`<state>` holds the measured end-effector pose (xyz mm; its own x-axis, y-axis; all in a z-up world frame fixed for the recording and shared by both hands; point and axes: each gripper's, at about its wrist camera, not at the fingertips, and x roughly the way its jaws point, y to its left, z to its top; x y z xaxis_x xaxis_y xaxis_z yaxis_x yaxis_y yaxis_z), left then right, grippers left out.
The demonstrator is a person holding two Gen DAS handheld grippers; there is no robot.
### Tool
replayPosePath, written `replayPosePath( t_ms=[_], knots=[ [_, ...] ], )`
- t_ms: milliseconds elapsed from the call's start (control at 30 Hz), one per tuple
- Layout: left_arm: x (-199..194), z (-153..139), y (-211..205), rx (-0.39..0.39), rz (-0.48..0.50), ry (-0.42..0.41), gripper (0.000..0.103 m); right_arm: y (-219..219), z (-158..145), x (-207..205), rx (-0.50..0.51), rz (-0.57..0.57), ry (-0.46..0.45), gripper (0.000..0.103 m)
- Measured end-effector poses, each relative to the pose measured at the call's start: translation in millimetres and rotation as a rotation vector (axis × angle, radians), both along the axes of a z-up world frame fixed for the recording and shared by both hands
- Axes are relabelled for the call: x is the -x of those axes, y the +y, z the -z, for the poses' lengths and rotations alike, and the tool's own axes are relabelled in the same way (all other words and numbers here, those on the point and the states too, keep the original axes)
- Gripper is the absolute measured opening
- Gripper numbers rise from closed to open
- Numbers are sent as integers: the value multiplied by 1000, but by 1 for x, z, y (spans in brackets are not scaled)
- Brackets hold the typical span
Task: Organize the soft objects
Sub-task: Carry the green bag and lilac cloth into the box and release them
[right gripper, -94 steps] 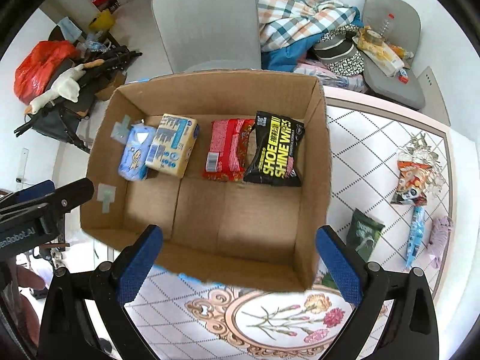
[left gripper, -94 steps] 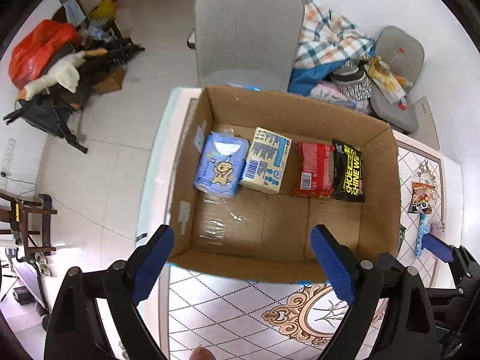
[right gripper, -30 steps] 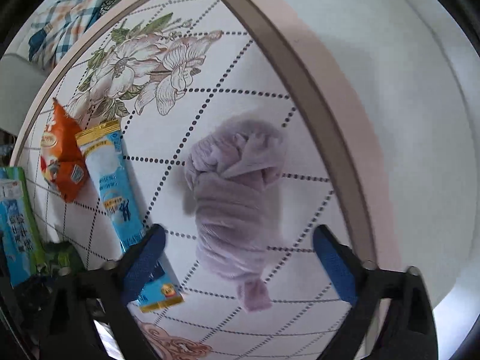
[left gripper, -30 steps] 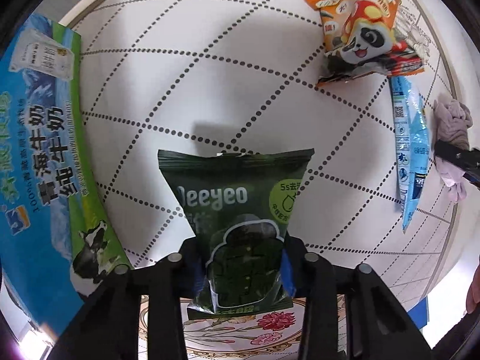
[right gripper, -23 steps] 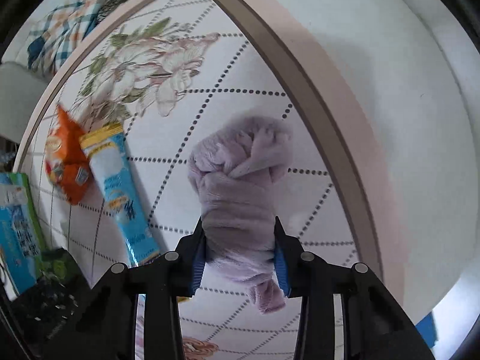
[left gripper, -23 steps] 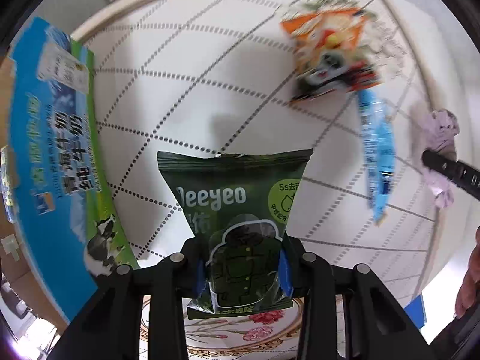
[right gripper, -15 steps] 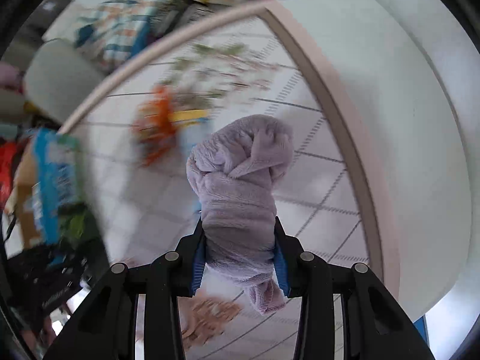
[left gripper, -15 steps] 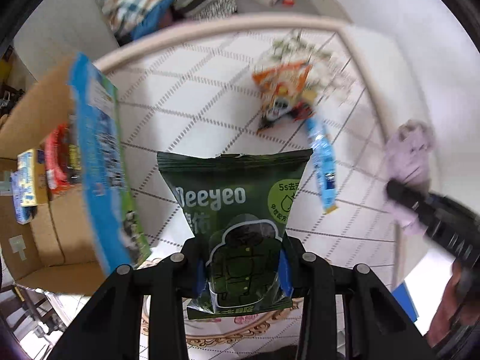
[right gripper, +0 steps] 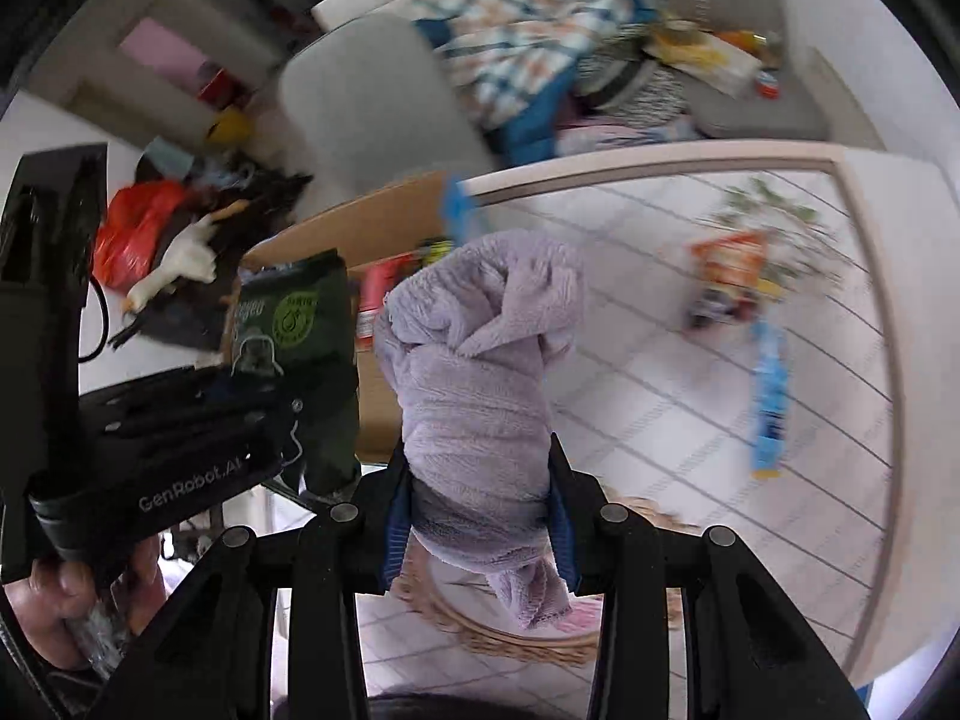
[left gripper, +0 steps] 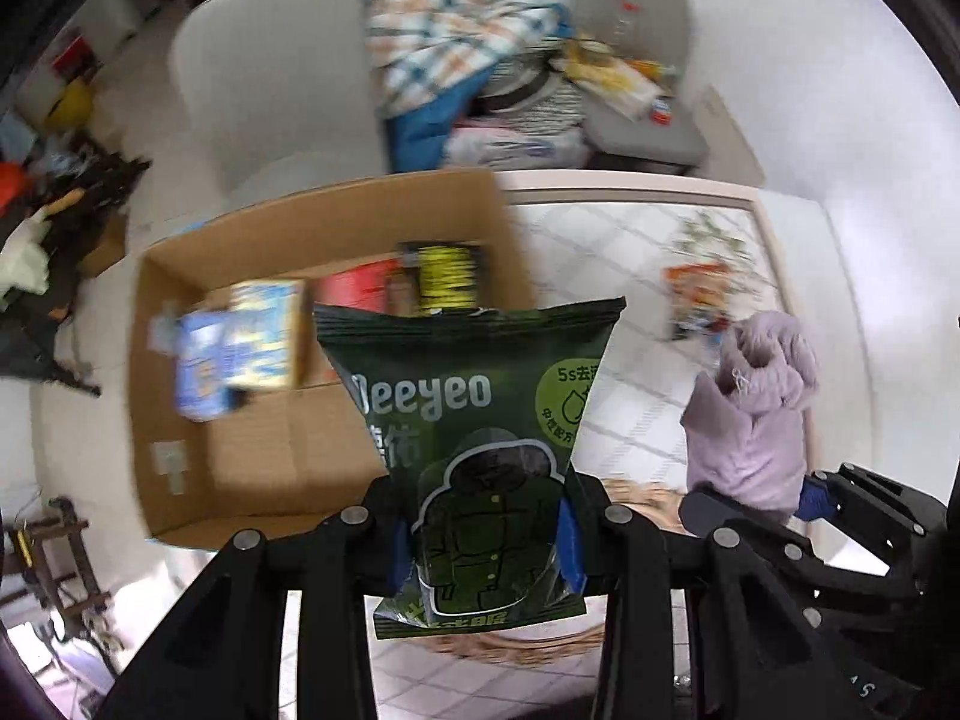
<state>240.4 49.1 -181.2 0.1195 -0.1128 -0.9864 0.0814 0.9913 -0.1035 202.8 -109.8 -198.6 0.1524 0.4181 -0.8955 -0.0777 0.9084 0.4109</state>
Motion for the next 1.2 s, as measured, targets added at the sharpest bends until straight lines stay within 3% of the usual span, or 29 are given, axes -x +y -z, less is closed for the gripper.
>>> replayPosePath(
  t_ms=[167,400,700,1000,1100,1167,1200],
  knots=[
    [-13,24,78,-48,-75,46,34,78,19,-14,-7,-66,31,41],
    [-30,65,144,-67,-134,128,34,161,57,-29,-8,-114,89,41],
    [-33,126,165,-52,-127,272,34,217,123,-45,20,-119,188,41],
    [-32,147,173,-10,-161,348,37,239,153,-54,22,-107,190,43],
    [-31,141,174,-23,-167,334,37,243,156,-59,15,-101,200,55],
    [-29,133,175,-21,-172,321,37,243,156,-60,15,-101,205,77],
    [-29,130,176,-21,-173,316,38,245,155,-60,14,-104,201,77]
  ],
)
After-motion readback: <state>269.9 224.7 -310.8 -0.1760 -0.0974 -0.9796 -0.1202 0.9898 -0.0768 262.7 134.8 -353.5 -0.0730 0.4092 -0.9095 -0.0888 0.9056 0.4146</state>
